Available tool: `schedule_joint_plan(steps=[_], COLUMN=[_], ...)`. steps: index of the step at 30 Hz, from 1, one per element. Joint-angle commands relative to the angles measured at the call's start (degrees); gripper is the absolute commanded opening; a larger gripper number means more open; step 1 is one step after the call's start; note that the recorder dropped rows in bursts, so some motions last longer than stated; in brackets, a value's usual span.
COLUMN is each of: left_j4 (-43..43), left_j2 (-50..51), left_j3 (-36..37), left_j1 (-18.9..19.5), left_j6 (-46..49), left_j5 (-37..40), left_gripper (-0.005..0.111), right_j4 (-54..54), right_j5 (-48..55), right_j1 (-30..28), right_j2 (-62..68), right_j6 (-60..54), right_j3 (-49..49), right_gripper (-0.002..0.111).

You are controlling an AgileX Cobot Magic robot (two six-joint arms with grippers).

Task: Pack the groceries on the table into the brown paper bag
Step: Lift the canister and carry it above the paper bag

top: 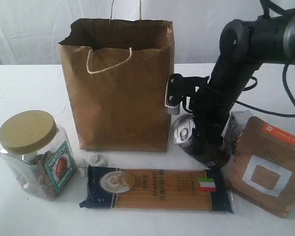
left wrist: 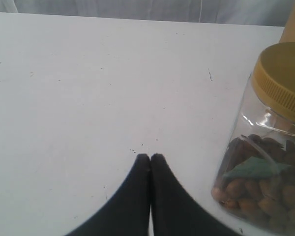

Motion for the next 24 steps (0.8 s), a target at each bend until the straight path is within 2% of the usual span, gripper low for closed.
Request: schedule_joint_plan(steps=[1, 6, 12, 19, 24], left_j4=[0.04, 0.04, 0.04, 0.04, 0.04], left_j2=[-0.17, -0.17, -0.17, -0.17, -0.17], left_j3=[0.08, 0.08, 0.08, 0.08, 0.08], left_j1=[-0.01, -0.01, -0.01, -0.01, -0.01], left_j6=[0.00, 0.00, 0.00, 0.00, 0.00], left_j5=[0.33, 0.33, 0.33, 0.45, 0.59], left_gripper=[0.000, 0.000, 0.000, 0.000, 0.000], right_j4=[0.31, 0.53, 3.17, 26.62, 41.67], right_j5=[1.88, 3.53, 4.82, 5.01, 3.60], right_j1=[0.03, 0.03, 0.03, 0.03, 0.03], right_j2=[-5.50, -13.11, -21.39, -28.53, -28.95], right_j6=[7.05, 11.32, 21.98, 24.23, 23.66], right_j3=[0.02, 0.02, -0.09, -2.94, -6.54], right_gripper=[0.000, 0.000, 0.000, 0.000, 0.000])
